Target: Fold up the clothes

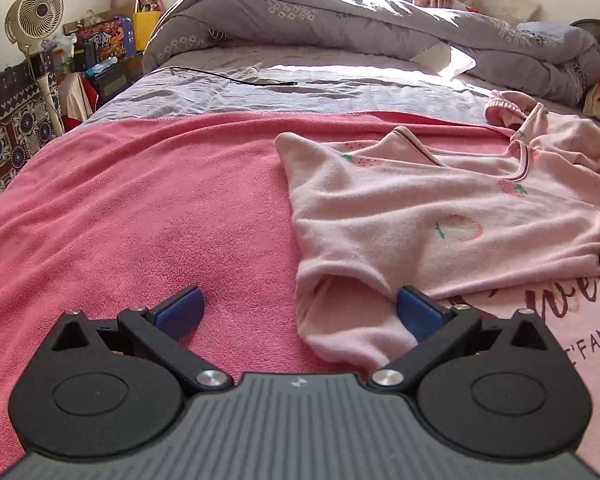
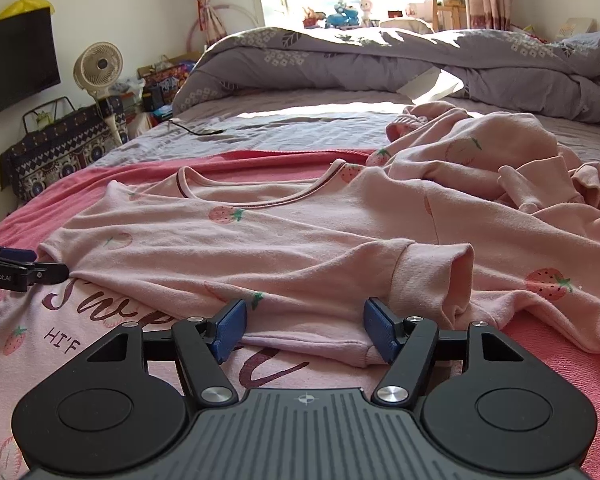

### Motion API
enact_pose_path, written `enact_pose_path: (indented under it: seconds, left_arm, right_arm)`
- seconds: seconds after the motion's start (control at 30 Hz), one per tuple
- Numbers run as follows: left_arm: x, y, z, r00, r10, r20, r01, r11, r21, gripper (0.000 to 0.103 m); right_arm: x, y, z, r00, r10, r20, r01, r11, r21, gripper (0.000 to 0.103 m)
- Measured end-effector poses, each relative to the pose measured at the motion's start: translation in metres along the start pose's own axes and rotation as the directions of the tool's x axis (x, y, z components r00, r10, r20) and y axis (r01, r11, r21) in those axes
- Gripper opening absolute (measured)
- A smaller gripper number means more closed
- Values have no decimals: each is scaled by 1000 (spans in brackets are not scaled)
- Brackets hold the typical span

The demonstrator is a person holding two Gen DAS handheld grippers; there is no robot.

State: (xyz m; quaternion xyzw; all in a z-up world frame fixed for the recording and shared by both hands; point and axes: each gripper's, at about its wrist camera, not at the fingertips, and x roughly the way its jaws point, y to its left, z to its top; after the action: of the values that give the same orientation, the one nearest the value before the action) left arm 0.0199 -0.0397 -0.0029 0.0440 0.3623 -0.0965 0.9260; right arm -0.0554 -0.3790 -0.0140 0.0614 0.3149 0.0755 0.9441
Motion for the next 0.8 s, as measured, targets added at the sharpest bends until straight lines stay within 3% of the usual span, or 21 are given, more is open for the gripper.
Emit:
enact_pose_path:
  seconds: [0.07,0.17,0.3,0.4,0.47,0.53,0.6,0.67,0.8]
  left_arm:
    - [-1,-7,-1,1000,28,13,-28,999,33,103]
    - [-2,-8,-2,999,33,19,-34,999,37,103]
    - [-1,-6,-2,1000,23,18,-23,999,25,103]
    - [-1,-7,-2,999,24,24,-25,999,25,103]
    - [1,-7,-2,999,23,26,-24,999,22,103]
    - [2,-7,-1,999,24,27,-24,999,20,103]
    - [2,-7,-1,999,25,28,-26,999,21,103]
    - [2,-7,-1,999,24,28,-25,999,20,103]
    - [2,-7,-1,999,22,30,-23,1000,17,103]
  right_arm:
    - [-15,-9,0,996,31,79,-35,998,55,67]
    - [-48,-37,8,966,26,259,-78,978,195,67]
    - [-69,-71,30,936,-186,297,143,977,161,73]
    - [-69,-110,37,898,-365,246,335,929,155,75]
    - [-64,-128,33,876,-433,211,411,901,140,75]
    - [-60,-136,26,872,-422,246,408,906,109,76]
    - [-51,-136,26,875,-402,269,401,914,62,93]
    - [-39,-131,31,894,-357,270,372,928,-2,103]
    - [-4,-123,51,940,-290,182,302,953,-41,103]
